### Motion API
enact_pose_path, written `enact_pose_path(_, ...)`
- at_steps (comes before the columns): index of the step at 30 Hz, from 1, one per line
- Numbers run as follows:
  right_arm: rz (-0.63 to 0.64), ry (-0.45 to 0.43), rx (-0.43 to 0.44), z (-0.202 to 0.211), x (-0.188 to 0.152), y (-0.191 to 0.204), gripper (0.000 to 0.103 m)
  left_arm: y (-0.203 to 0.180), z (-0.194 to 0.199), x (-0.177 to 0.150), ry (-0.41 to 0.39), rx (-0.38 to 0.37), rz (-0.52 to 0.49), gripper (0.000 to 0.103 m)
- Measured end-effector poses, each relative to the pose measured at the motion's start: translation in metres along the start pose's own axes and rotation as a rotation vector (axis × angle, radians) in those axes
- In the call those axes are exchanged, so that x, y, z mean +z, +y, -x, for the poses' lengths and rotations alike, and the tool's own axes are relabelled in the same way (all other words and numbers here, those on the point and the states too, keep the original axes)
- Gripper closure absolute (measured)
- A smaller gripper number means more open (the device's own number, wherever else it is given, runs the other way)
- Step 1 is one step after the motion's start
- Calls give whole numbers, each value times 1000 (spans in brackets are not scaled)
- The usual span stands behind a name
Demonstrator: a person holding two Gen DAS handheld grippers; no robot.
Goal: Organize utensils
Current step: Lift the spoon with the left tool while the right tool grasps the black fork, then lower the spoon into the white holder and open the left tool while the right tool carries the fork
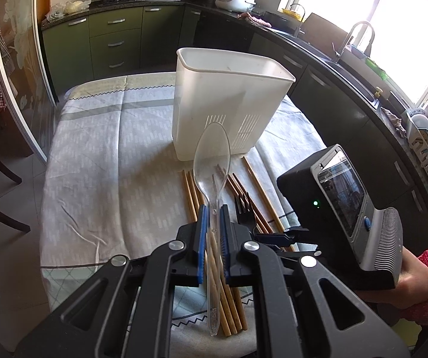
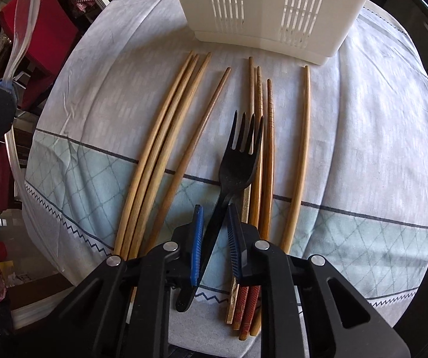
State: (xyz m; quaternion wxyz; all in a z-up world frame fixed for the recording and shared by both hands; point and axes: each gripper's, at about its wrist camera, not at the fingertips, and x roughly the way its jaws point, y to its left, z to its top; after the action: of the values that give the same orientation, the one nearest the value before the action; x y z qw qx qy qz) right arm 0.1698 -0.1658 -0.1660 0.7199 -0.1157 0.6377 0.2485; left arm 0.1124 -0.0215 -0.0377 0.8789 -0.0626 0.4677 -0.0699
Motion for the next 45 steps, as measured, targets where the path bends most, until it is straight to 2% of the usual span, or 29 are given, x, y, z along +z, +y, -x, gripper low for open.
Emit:
enact_pose_path(5, 13, -44, -3, -4, 2, 5, 93, 0, 2, 3, -9, 4, -4, 94)
enact_pose_path(12, -18, -173, 160, 28, -15, -8, 94, -6, 24, 21, -79, -9, -10, 94)
enact_pose_path(17, -52, -285, 243, 53, -32, -26, 94, -16, 56, 57, -242, -23, -26, 94)
enact_pose_path(23, -63, -314, 291, 61, -58, -47, 94, -27, 59, 109, -424, -41, -27, 94)
enact_pose_path(27, -61, -344, 305, 70, -70, -62, 94, -33, 50, 140, -539, 13, -33, 94)
enact_pose_path(29, -60, -363, 308, 73, -70, -65, 93, -36, 42, 152, -572, 47, -42, 94)
enact_pose_path(35, -65, -396, 308, 81, -70, -73, 94, -36, 8, 163, -589, 126, -68, 94)
enact_pose_path(45, -56, -427, 279, 96, -58, -73, 94, -27, -12, 171, -598, 132, -78, 94)
